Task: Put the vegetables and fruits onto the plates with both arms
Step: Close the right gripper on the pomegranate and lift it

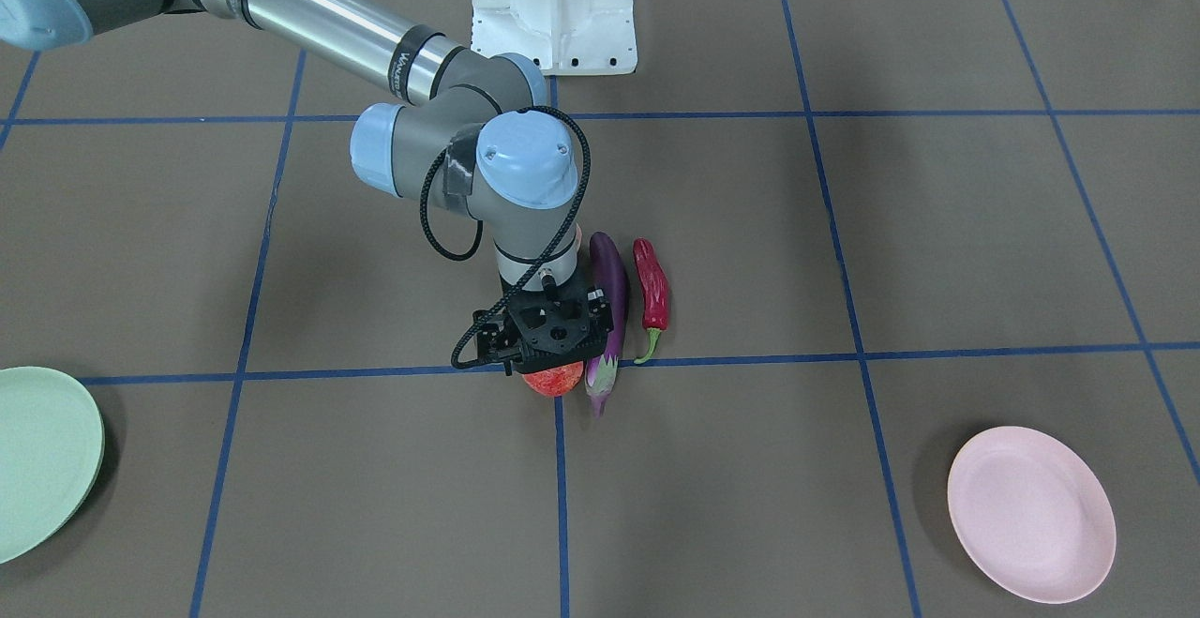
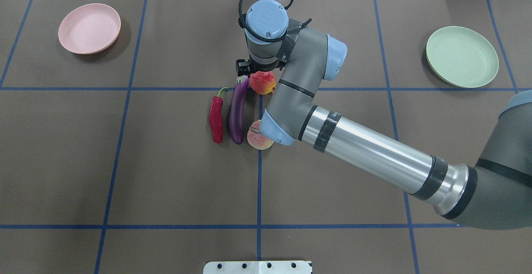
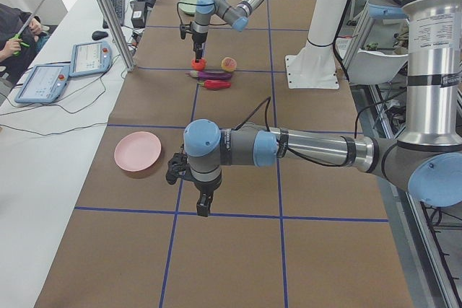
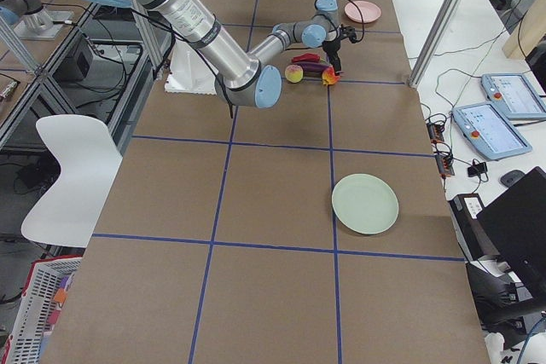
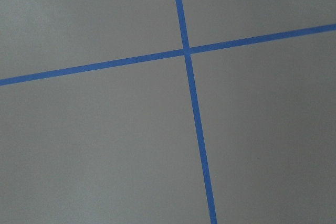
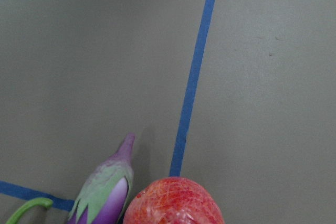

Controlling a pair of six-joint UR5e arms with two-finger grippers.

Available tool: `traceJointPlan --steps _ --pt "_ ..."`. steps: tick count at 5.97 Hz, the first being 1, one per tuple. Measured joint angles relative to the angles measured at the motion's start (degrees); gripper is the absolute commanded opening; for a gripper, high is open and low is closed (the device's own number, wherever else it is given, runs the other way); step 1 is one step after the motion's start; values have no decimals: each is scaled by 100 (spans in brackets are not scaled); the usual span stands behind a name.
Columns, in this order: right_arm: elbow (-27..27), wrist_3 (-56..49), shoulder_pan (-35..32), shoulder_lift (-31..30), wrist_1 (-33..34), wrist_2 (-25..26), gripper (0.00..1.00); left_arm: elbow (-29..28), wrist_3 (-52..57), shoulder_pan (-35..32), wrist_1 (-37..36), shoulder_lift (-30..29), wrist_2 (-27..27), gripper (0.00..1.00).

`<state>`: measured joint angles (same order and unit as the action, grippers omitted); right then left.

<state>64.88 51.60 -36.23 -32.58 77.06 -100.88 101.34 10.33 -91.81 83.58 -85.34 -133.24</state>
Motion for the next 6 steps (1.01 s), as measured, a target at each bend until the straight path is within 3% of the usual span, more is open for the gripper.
traceJointPlan --steps 5,6 --pt "-188 15 177 37 -30 254 96 0 1 31 0 0 0 100" --pt "-196 16 198 40 -35 274 57 0 -3 35 0 0 0 100"
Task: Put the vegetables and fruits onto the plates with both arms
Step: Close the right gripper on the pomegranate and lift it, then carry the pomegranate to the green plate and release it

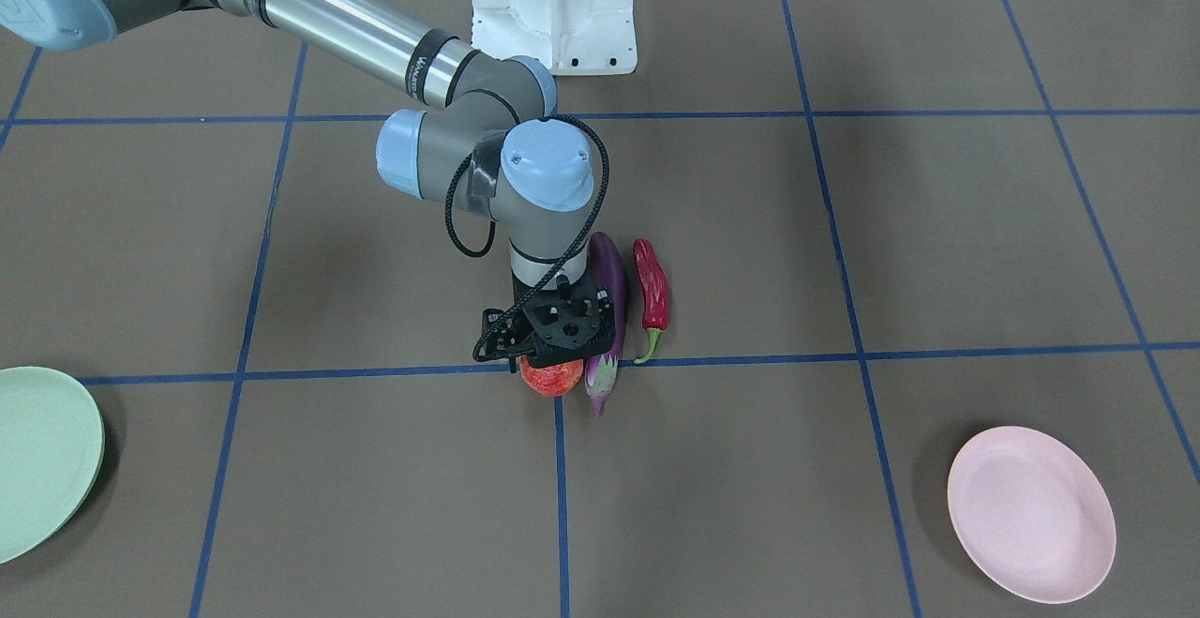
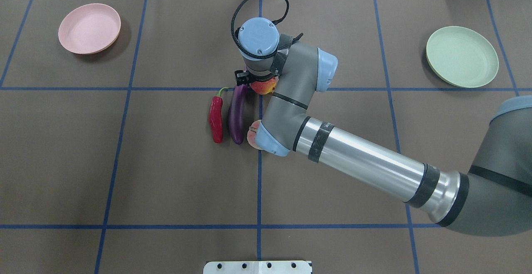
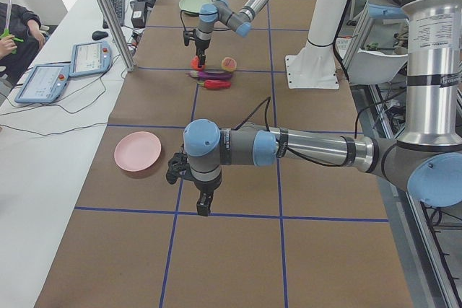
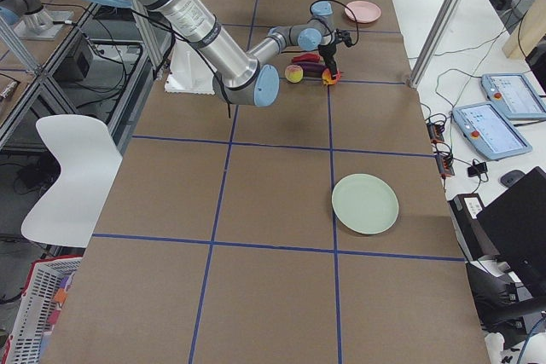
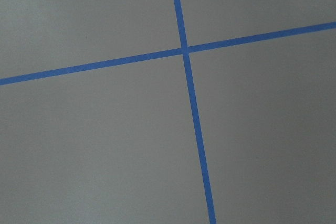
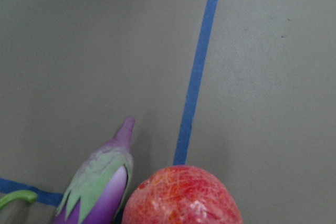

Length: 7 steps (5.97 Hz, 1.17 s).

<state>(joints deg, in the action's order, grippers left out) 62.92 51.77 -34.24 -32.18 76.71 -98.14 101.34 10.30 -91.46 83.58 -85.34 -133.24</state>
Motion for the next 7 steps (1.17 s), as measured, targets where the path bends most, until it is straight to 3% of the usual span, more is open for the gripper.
traceJointPlan --steps 1,2,4,6,7 --pt "-41 -3 9 12 -7 16 10 0 1 7 0 0 -3 100" --pt "-85 -4 7 26 -15 22 0 0 2 11 0 0 -28 100" --pt "-13 28 -195 50 10 -122 0 0 -2 14 -7 7 -114 100" --pt "466 -373 -891 -380 20 -926 0 -3 -2 14 -12 9 -130 100" --pt "750 -1097 -1378 -811 9 -1387 0 -7 -2 14 -15 9 -131 100"
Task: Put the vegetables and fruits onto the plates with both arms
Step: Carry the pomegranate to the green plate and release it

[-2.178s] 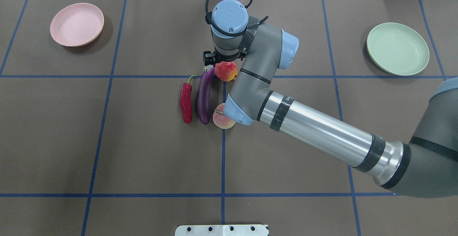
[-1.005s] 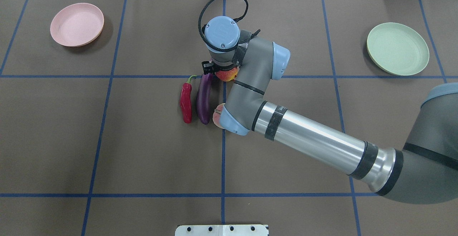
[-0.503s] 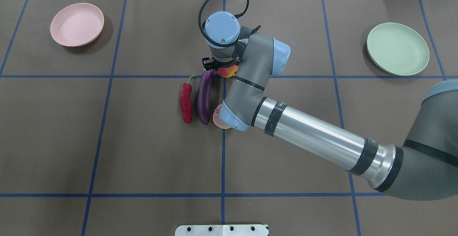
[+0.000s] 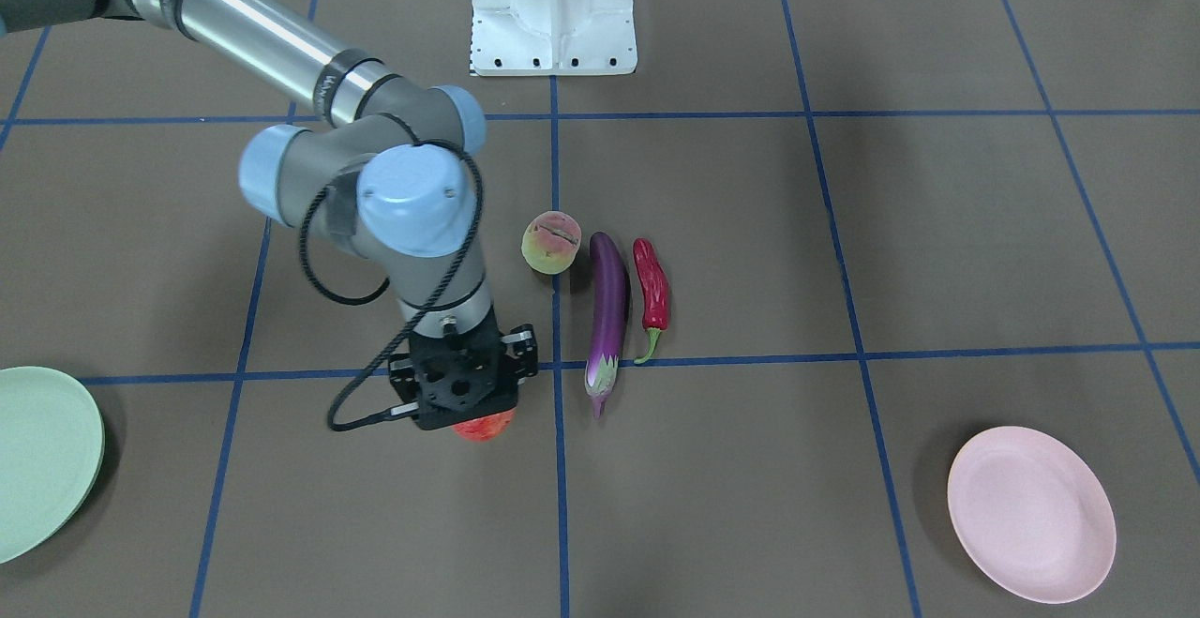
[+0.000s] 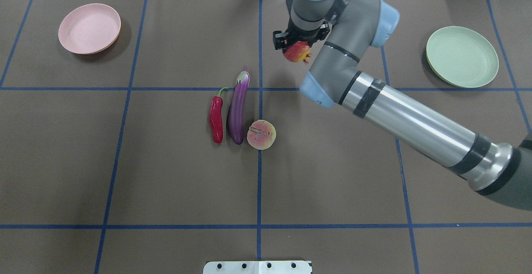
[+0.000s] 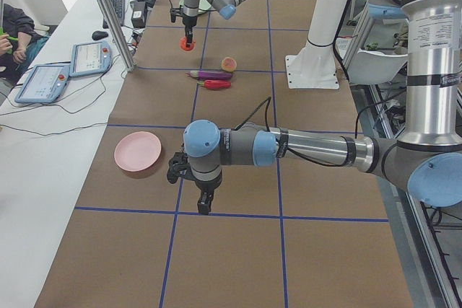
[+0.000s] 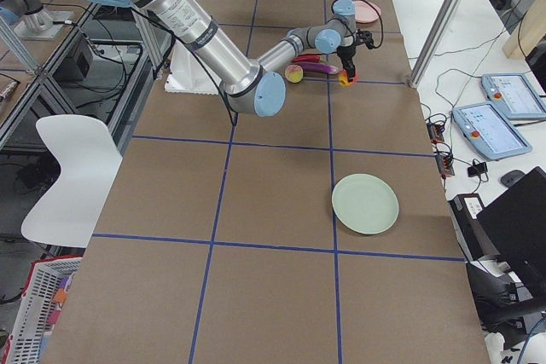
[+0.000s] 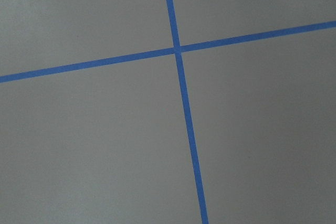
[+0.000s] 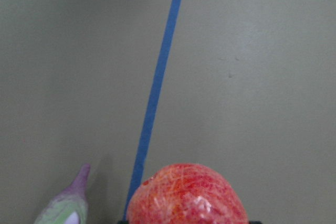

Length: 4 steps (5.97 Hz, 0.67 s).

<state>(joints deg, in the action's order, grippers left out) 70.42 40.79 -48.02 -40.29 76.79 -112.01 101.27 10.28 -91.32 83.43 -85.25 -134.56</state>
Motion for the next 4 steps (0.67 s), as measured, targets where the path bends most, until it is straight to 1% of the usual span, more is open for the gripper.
traceJointPlan --steps 1,2,3,4 --pt "116 -1047 -562 -485 -19 -340 0 -1 0 3 -2 0 0 100" --pt "111 -2193 -1124 -975 -34 -675 0 -2 0 11 -2 0 0 100" --pt "26 -3276 -1664 -1438 -60 -1073 0 -2 0 14 -2 0 -1 100" --pt "-214 -3982 -2002 -1798 -330 -1296 0 -2 0 20 -2 0 0 100"
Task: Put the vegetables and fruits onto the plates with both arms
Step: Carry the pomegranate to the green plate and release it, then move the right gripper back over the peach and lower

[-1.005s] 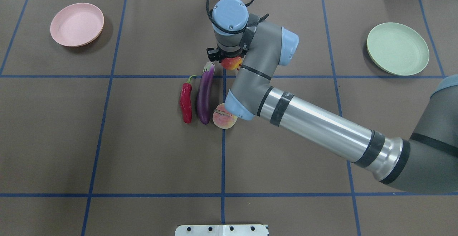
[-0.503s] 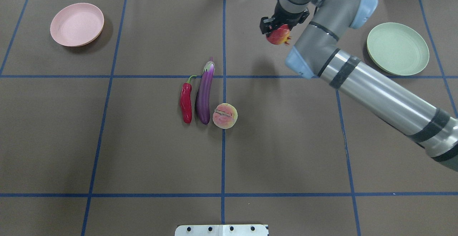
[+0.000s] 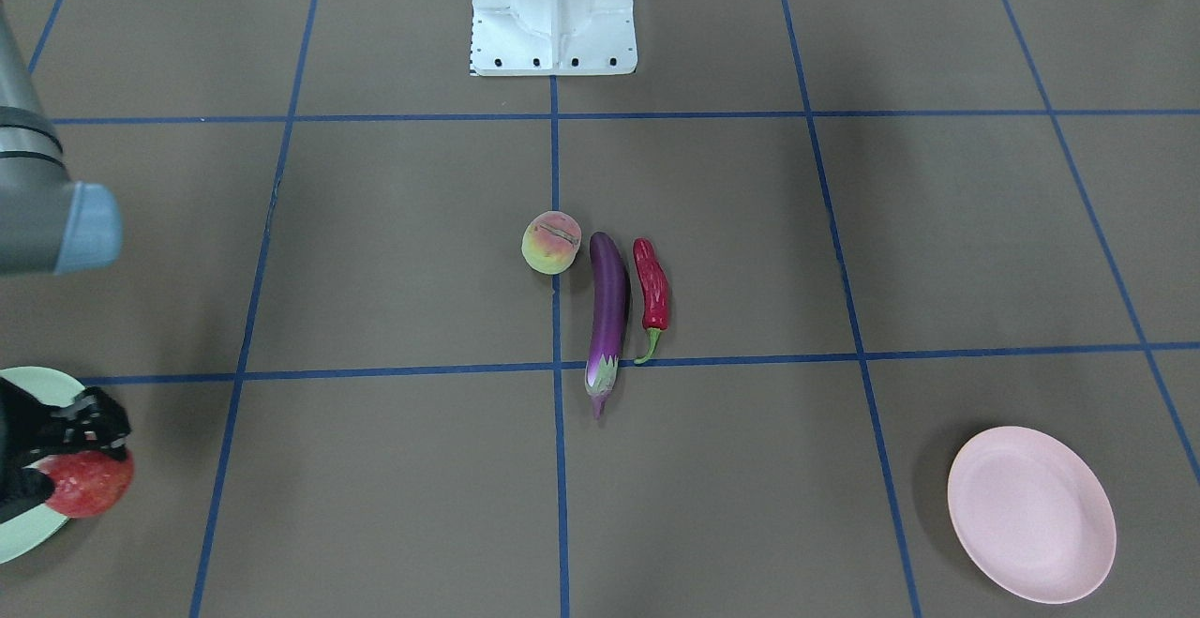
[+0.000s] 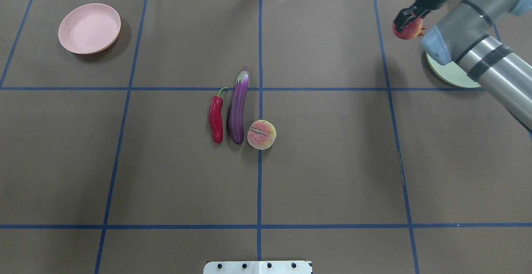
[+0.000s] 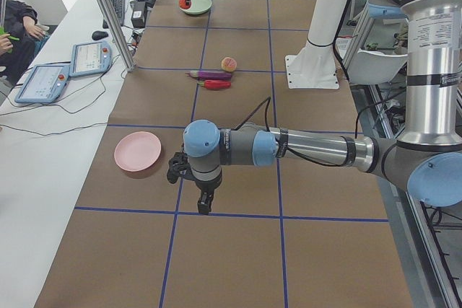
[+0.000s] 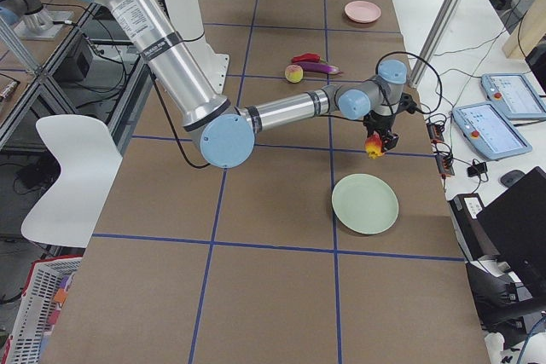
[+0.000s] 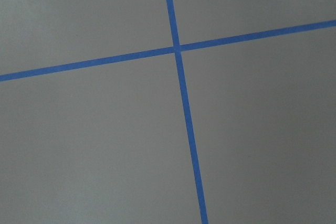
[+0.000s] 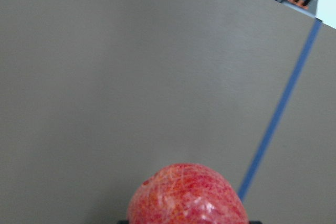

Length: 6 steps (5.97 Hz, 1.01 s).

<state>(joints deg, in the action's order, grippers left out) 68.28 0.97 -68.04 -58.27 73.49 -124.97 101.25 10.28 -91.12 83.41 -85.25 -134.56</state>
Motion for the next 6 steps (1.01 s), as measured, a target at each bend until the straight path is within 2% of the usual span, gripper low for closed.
traceJointPlan --steps 1,2,3,4,5,6 --pt "-572 -309 -138 -222 -721 -40 66 0 3 4 0 0 0 100" --pt "-1081 -374 -175 -271 -1311 0 99 2 4 6 3 0 0 100" --pt "-1256 -284 -180 -260 -1523 49 99 6 2 6 10 0 0 100" --pt "-1152 -9 -193 -267 -1582 44 99 8 3 7 15 0 0 100" --pt "-825 475 -204 -269 -1577 -132 98 7 7 7 17 0 0 100" --pt "-257 1304 -65 -213 -1396 -338 97 5 8 7 18 -1 0 100"
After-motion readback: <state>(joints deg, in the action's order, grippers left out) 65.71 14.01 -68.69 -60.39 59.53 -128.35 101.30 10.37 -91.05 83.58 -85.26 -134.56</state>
